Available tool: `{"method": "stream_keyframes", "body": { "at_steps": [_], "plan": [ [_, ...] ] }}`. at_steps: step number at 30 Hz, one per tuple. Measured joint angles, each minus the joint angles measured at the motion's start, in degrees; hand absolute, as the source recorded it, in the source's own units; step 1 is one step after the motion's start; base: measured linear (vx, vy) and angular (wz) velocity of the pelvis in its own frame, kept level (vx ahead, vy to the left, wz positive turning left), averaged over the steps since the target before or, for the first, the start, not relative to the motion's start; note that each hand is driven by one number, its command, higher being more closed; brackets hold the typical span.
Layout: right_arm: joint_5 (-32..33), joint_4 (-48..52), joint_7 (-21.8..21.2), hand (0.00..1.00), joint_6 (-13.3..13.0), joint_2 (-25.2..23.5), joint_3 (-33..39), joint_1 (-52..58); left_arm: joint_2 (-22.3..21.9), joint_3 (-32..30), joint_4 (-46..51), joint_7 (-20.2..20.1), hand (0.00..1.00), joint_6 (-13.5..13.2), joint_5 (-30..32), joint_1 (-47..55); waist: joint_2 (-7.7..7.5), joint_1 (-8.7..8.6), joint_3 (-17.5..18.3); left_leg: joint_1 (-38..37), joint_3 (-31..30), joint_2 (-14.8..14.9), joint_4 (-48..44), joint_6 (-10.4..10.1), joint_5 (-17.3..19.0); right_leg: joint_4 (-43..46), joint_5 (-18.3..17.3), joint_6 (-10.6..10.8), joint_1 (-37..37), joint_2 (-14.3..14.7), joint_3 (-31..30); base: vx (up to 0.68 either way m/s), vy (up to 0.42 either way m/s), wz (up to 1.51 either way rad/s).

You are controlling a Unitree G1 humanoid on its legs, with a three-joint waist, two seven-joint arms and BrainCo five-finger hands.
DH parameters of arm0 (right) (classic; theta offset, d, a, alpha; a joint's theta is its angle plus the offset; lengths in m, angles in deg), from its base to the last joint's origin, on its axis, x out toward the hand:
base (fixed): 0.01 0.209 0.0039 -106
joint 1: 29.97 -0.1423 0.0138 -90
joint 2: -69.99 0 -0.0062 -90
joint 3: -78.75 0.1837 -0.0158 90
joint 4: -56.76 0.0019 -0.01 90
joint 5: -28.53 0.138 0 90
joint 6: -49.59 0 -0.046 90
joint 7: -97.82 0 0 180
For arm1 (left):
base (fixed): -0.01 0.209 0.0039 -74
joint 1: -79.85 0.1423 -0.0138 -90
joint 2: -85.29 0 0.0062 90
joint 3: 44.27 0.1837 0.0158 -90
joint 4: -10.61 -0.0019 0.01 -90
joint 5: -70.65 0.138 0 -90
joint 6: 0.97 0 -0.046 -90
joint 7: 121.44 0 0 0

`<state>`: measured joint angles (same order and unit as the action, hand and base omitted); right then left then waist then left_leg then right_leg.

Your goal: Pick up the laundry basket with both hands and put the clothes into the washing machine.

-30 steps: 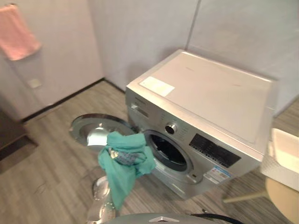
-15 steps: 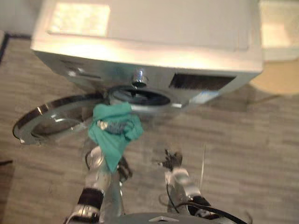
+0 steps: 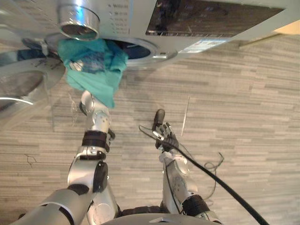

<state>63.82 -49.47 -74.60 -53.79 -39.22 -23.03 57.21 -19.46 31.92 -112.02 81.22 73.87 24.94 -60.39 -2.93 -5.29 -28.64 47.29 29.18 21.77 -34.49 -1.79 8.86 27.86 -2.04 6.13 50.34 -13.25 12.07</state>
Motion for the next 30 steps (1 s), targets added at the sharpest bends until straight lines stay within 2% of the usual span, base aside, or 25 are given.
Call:
{"method": "stream_keyframes", "body": {
  "at_steps": [6,9,16,17,18,19,20,23,24,25,26,28,30],
  "plan": [
    [1.5,5.2,-1.2,0.00,-2.1,0.1,-0.6,0.1,4.3,-3.6,-5.4,1.2,1.00,0.1,-1.5,-10.3,-0.98,-0.38,-0.9,2.8,0.6,1.6,-0.4,-0.1,-0.4,-1.5,1.3,-0.7,2.6,1.6,0.0,0.03,0.040,-0.12],
    [1.6,7.2,-1.4,0.00,-2.7,0.4,-0.8,0.5,7.8,-3.4,-7.2,1.7,1.00,1.1,-1.4,-16.1,-1.20,-1.21,-1.1,4.1,0.8,2.5,-0.1,-0.3,-0.7,-3.4,2.4,-1.0,3.5,2.7,0.2,0.02,0.025,-0.16],
    [3.8,10.8,-2.6,0.00,-2.6,1.0,0.0,4.2,13.4,7.9,-7.2,1.9,1.00,3.4,-0.1,-31.6,-1.24,-1.21,-1.2,4.3,1.4,2.6,2.9,-0.6,-2.8,-6.5,4.4,-1.7,3.5,3.7,1.2,0.00,0.003,-0.04],
    [3.8,11.3,-3.1,0.00,-2.7,1.1,0.5,4.5,15.7,9.3,-8.4,0.0,1.00,3.8,2.7,-32.4,-1.25,-1.34,-1.2,3.9,2.1,2.6,3.7,-0.6,-3.1,-7.4,5.3,-1.8,3.4,4.1,1.1,0.00,-0.014,-0.16],
    [3.9,11.4,-3.4,0.00,-2.7,1.6,1.2,4.7,17.4,11.2,-8.6,0.9,0.00,5.4,5.0,-32.7,-1.24,-0.96,-1.2,3.6,2.6,2.8,4.0,-0.6,-3.3,-8.6,6.1,-1.8,3.1,4.4,1.1,0.01,-0.014,-0.17],
    [4.1,11.4,-3.4,0.00,-2.7,1.9,1.4,4.8,18.1,12.2,-8.6,1.2,0.00,6.4,7.2,-33.0,-1.24,-0.88,-1.2,3.5,2.6,2.8,4.0,-0.6,-3.3,-9.2,6.1,-1.9,2.7,4.6,1.1,0.01,-0.021,-0.13],
    [5.3,11.9,-3.6,0.00,-2.7,2.4,1.8,5.2,20.1,14.6,-8.6,2.4,0.00,8.9,16.9,-33.2,-1.25,-0.72,-1.2,3.5,2.7,3.0,4.1,-0.6,-3.3,-10.4,7.0,-1.9,2.3,5.0,1.1,0.00,-0.020,-0.11],
    [7.2,15.1,-4.7,0.00,-4.0,3.3,3.4,7.3,24.1,21.6,-8.9,6.3,0.00,15.0,39.1,-34.2,-1.25,0.20,-1.2,3.4,3.4,3.0,4.8,-0.3,-3.6,-14.4,9.7,-1.9,1.1,5.7,1.0,-0.01,-0.023,-0.08],
    [7.6,15.5,-5.3,0.00,-4.4,3.7,4.0,7.5,24.9,23.7,-9.2,6.8,0.00,17.6,45.8,-34.2,-1.25,0.29,-1.2,3.4,3.5,2.8,4.8,-0.3,-3.6,-15.5,10.3,-1.8,0.5,5.6,0.9,-0.01,-0.018,-0.04],
    [7.8,15.5,-5.6,0.00,-4.5,3.7,4.2,7.5,25.5,24.5,-9.6,6.7,0.00,18.8,50.2,-34.2,-1.25,0.43,-1.2,3.2,3.6,2.8,4.8,-0.3,-3.6,-16.0,10.7,-1.8,0.3,5.6,0.9,0.00,0.000,0.00],
    [8.0,15.4,-5.9,0.00,-4.5,3.6,4.7,7.5,26.5,26.1,-11.0,5.7,0.00,20.9,58.3,-34.2,-1.26,0.57,-1.2,2.7,3.7,2.7,4.8,-0.2,-3.6,-16.8,10.8,-1.8,-0.5,5.6,0.9,0.00,0.000,0.00],
    [8.2,15.5,-6.2,0.00,-4.5,3.6,5.2,7.6,27.4,28.4,-13.3,3.2,0.00,23.0,65.3,-34.2,-1.27,0.70,-1.2,1.8,3.9,2.5,5.0,-0.2,-3.6,-17.6,11.3,-1.8,-1.7,5.7,0.8,-0.01,-0.018,0.00],
    [8.2,15.8,-6.4,0.00,-4.1,3.7,6.0,7.8,27.6,28.9,-14.2,-0.1,0.00,23.5,66.4,-34.2,-1.29,0.53,-1.2,1.3,3.9,2.0,5.8,-0.1,-3.7,-19.2,12.4,-1.7,-2.5,5.7,0.7,-0.02,-0.038,0.01]
  ]
}}
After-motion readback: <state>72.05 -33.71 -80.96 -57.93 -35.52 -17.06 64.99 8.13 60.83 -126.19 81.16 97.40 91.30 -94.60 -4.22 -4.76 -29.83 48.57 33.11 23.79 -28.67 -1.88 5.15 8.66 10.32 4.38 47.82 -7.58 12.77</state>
